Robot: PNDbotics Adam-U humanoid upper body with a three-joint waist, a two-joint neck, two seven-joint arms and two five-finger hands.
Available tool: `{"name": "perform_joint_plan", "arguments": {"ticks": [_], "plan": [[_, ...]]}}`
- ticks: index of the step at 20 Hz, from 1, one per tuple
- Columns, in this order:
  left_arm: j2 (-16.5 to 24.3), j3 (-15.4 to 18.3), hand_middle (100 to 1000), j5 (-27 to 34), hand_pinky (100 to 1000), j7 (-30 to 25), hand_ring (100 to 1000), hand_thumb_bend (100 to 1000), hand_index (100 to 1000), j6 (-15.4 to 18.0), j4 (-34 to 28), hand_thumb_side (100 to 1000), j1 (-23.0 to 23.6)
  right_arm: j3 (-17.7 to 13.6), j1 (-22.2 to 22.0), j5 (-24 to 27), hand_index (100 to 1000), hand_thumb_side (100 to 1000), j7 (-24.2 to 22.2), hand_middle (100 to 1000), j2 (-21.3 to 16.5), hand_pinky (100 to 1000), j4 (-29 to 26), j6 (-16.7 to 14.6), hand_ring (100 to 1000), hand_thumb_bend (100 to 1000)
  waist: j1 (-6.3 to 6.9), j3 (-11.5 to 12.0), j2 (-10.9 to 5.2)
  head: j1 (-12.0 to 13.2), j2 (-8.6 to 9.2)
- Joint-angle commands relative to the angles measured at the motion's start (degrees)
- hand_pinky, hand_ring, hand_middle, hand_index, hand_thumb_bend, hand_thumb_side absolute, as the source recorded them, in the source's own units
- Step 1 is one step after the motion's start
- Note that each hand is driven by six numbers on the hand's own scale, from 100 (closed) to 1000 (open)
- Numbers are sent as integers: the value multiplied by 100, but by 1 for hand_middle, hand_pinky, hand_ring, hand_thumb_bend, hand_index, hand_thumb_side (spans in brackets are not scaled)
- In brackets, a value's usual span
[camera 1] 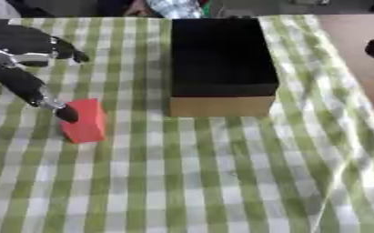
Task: Pick up objects on the table and place them in the box.
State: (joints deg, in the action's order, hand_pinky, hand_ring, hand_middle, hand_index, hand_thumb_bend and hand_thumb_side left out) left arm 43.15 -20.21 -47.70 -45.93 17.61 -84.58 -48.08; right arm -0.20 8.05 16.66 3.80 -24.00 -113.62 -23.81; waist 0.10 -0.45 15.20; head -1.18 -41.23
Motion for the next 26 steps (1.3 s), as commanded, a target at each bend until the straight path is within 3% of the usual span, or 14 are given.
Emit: {"name": "perform_joint_plan", "arguments": {"ticks": [1,12,15,18,23,26], "plan": [[51,2,877,-355,740,-273,914,1000,1000,496,60,915,-127,-4,43,-10,816,865,-4,597,-71,830,-98,28,758,100,58,-12,-61,17,-48],[-209,-57,877,-952,753,30,917,995,1000,698,575,867,-119,6,49,-27,815,866,-30,596,-28,831,-98,32,758,100,21,-19,-31,48,-54],[-291,-42,870,-984,758,36,914,935,1000,716,682,814,-140,10,46,-39,815,867,-37,595,-8,832,-98,39,759,100,9,-19,-22,55,-58],[-356,-19,850,-905,760,0,908,852,1000,706,789,779,-145,9,45,-48,814,868,-37,595,7,832,-98,51,759,100,6,-17,-15,57,-63],[-443,10,836,-563,772,-177,894,834,1000,658,926,780,-143,13,45,-63,813,868,-41,594,30,833,-98,70,760,100,1,-20,-2,55,-66],[-477,3,742,-304,778,-282,849,775,957,624,953,741,-134,13,44,-69,813,868,-39,593,43,834,-98,77,760,100,-1,-24,3,50,-65]]}}
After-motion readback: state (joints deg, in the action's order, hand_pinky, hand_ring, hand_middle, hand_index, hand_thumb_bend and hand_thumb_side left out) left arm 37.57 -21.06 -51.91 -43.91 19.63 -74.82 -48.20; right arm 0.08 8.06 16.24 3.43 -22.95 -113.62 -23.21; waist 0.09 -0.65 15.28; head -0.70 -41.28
